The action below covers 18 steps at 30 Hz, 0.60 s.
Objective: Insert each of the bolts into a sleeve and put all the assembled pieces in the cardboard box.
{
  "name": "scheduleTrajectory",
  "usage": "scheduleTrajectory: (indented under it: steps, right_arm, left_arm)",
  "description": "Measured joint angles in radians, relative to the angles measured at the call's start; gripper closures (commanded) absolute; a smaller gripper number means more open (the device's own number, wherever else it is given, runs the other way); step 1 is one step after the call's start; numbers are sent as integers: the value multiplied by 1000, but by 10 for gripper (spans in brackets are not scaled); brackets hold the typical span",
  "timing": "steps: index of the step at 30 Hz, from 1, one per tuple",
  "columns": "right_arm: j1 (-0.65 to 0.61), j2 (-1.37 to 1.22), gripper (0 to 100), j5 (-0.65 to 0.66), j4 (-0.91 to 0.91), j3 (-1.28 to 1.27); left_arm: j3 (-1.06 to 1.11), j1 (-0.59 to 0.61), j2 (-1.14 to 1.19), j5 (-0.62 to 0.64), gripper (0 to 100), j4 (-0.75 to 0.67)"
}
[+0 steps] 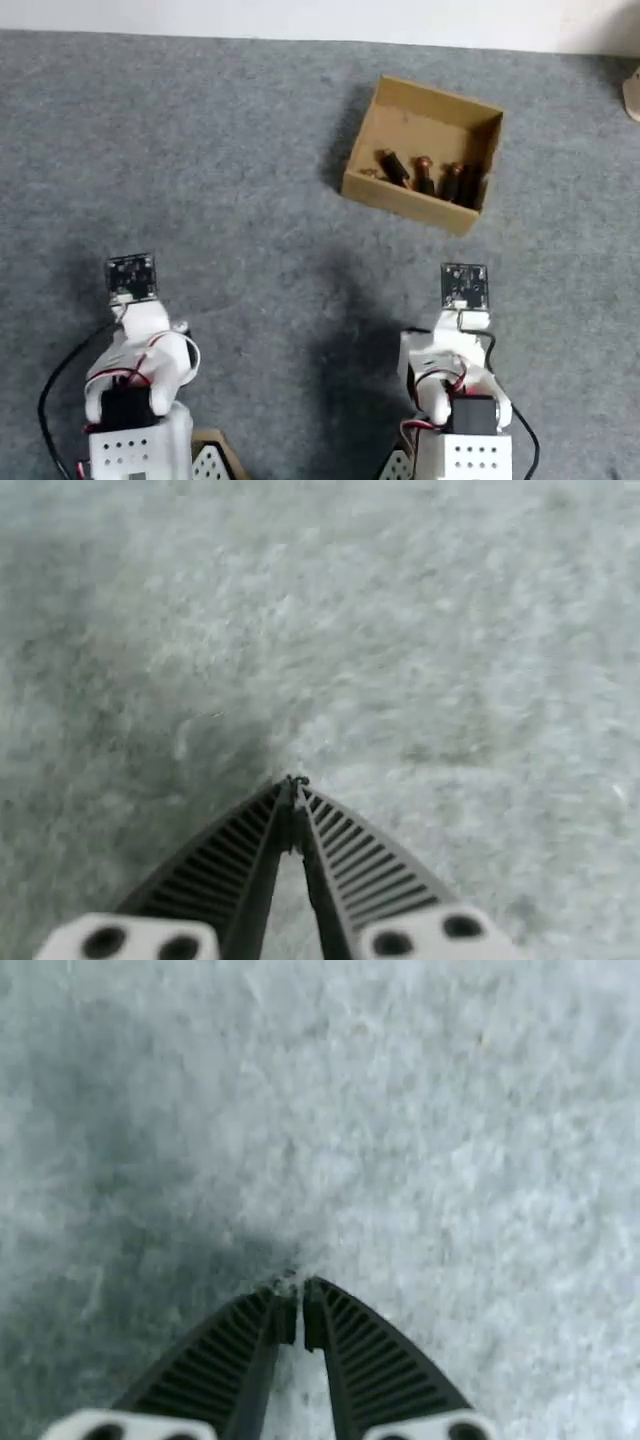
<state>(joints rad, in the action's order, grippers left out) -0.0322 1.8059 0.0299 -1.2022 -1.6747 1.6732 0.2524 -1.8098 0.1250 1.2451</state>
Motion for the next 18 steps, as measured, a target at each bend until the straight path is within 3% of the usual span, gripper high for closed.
scheduleTrajectory:
  steps: [11,18]
  right_arm:
    - [0,18,993,0,-40,0]
    - [0,18,993,0,-40,0]
  left_arm:
    - [0,23,0,-5,995,72]
    - [0,23,0,-176,995,72]
